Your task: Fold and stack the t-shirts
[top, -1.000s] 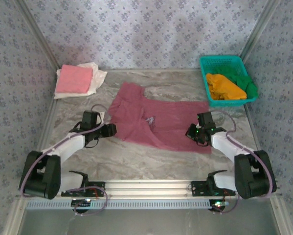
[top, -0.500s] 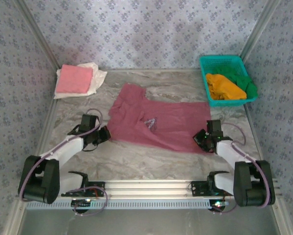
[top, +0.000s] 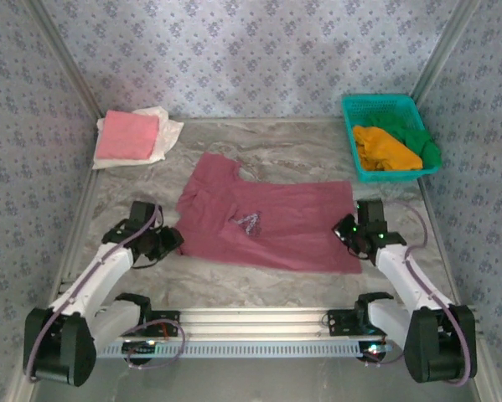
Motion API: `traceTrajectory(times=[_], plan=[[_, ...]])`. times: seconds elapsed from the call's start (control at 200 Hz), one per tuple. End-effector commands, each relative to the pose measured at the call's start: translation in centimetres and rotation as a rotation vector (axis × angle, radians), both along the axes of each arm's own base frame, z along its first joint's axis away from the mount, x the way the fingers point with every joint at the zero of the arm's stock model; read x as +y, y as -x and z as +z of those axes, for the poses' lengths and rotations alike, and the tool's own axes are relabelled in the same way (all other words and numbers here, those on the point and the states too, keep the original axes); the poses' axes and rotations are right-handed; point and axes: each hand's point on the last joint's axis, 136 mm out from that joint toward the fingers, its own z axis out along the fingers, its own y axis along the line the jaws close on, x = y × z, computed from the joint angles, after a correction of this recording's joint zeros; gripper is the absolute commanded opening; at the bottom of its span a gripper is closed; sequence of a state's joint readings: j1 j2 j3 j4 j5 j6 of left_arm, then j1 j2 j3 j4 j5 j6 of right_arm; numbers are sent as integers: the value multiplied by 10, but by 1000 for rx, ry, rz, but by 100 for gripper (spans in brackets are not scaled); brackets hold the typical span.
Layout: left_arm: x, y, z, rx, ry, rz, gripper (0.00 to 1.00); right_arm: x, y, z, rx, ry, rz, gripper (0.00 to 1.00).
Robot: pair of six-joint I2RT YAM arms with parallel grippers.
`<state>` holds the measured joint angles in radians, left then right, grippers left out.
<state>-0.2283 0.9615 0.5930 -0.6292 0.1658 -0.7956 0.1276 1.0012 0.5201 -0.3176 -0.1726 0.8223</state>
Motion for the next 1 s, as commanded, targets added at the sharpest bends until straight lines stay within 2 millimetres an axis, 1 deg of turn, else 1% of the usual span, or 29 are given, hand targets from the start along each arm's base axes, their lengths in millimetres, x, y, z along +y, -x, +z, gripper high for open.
traceTrajectory(times=[0.0, 0.03, 0.05, 0.075, 0.11, 0.15, 0.18, 0.2, 0.21, 0.24, 0.255, 0.27, 0.305, 0.33, 0.385, 0.415, 0.43, 0.435, 0.45, 0.46, 0.47, 0.545, 0.655, 0.72, 0.799, 0.884, 0.944, 0.994], plan=[[12, -10, 61, -145, -120, 16, 53, 39, -20, 34, -106, 79, 241, 0], [11, -15, 77, -200, -146, 5, 50, 50, -25, 37, -107, 86, 287, 0], [9, -20, 88, -238, -157, -6, 50, 58, -29, 41, -108, 85, 309, 0], [5, -27, 99, -277, -162, -24, 51, 68, -34, 41, -109, 117, 368, 0], [-1, -36, 109, -302, -167, -50, 53, 77, -41, 41, -99, 137, 401, 0], [-11, -50, 111, -307, -166, -102, 53, 87, -48, 39, -88, 145, 430, 0], [-25, -63, 108, -306, -153, -164, 52, 96, -56, 40, -93, 132, 448, 0], [-33, -72, 104, -298, -145, -202, 50, 104, -61, 40, -100, 118, 467, 0], [-37, -76, 105, -298, -138, -219, 47, 108, -64, 39, -101, 112, 477, 0], [-49, -89, 95, -273, -133, -265, 37, 118, -70, 38, -94, 96, 500, 0], [-55, -95, 91, -265, -127, -286, 30, 122, -72, 34, -80, 92, 510, 0], [-60, -101, 87, -261, -122, -302, 23, 127, -75, 35, -77, 85, 520, 0], [-72, -113, 75, -249, -119, -332, 13, 138, -80, 31, -53, 74, 546, 0], [-78, -118, 66, -245, -122, -342, 11, 144, -84, 27, -41, 72, 555, 0], [-88, -124, 46, -240, -118, -348, 12, 150, -88, 16, -15, 68, 540, 0], [-90, -123, 33, -228, -110, -338, 13, 149, -90, 6, 9, 58, 521, 0], [-90, -124, 30, -230, -106, -330, 13, 148, -90, 1, 22, 53, 510, 0], [-89, -122, 25, -218, -107, -326, 13, 147, -90, -1, 23, 53, 507, 0], [-87, -123, 22, -220, -108, -312, 13, 145, -91, -6, 39, 45, 486, 0], [-85, -120, 15, -207, -112, -305, 13, 143, -91, -8, 46, 42, 471, 0], [-84, -121, 15, -209, -114, -294, 13, 141, -92, -11, 52, 39, 460, 0], [-67, -110, -10, -164, -127, -225, 13, 128, -93, -30, 86, 23, 397, 0], [-45, -93, -39, -108, -141, -143, 13, 120, -90, -48, 121, 3, 361, 0], [-40, -79, -54, -68, -134, -120, 13, 119, -85, -55, 143, -10, 356, 0], [-38, -59, -68, -18, -124, -96, 13, 116, -79, -59, 150, -33, 331, 0], [-40, -36, -77, 13, -106, -78, 15, 109, -70, -61, 153, -49, 292, 0], [-38, -21, -78, 34, -111, -65, 18, 103, -63, -62, 161, -50, 260, 0], [-35, -15, -73, 37, -122, -66, 19, 99, -59, -62, 154, -50, 244, 0]])
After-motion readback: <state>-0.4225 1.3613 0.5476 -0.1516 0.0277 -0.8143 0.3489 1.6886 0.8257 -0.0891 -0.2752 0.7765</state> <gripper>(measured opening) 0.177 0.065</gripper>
